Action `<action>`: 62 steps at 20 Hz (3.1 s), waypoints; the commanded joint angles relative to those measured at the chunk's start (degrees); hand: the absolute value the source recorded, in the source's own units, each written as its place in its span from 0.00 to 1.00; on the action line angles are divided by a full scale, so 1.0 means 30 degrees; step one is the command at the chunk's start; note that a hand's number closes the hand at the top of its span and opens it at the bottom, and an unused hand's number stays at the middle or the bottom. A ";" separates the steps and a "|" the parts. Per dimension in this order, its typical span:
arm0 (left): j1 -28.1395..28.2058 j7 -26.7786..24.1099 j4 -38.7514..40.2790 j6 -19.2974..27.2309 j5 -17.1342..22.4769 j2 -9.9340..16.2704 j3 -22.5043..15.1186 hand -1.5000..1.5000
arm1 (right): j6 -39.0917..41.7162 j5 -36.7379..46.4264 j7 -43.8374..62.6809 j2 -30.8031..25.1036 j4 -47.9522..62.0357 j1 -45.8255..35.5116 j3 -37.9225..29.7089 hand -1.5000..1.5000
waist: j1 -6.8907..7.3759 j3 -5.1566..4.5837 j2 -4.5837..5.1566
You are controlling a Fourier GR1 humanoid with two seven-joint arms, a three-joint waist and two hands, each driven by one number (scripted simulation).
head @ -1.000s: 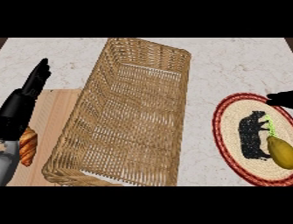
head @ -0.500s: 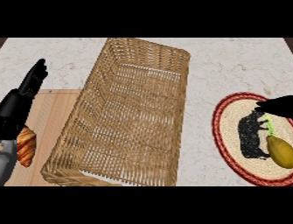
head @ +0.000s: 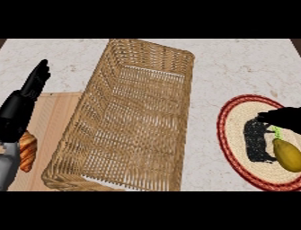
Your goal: Pick the lemon from the placemat and place it in the basket
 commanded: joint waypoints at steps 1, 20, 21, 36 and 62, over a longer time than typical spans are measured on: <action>-0.0130 -0.0149 0.0693 -0.0366 -0.0201 -0.0341 0.0413 0.50 | -0.1362 0.1346 -0.1242 0.0705 0.0485 0.1052 -0.0411 0.00 | -0.0109 -0.0010 -0.0021; -0.0159 -0.0140 0.0356 -0.1331 -0.1649 -0.1418 0.1461 0.50 | -0.2885 0.5317 -0.3865 0.3213 0.2115 0.2557 -0.2133 0.00 | -0.0142 -0.0015 -0.0030; -0.0591 0.1008 -0.0484 -0.1177 -0.1518 -0.1587 0.1488 0.50 | -0.2883 0.5279 -0.4331 0.2847 0.2253 0.2619 -0.2585 0.00 | -0.0136 -0.0013 -0.0036; 0.0308 -0.1003 0.0231 -0.1975 -0.2357 -0.2073 0.2021 0.50 | -0.4961 0.8671 -0.5236 0.5263 0.7131 0.1143 -0.2584 0.00 | -0.0033 -0.0011 -0.0008; 0.0706 0.0117 -0.0903 -0.2545 -0.2012 -0.1744 0.3181 0.50 | -1.0702 0.9183 0.5484 1.1006 0.4243 0.2253 -0.8970 1.00 | -0.0630 -0.0045 -0.0205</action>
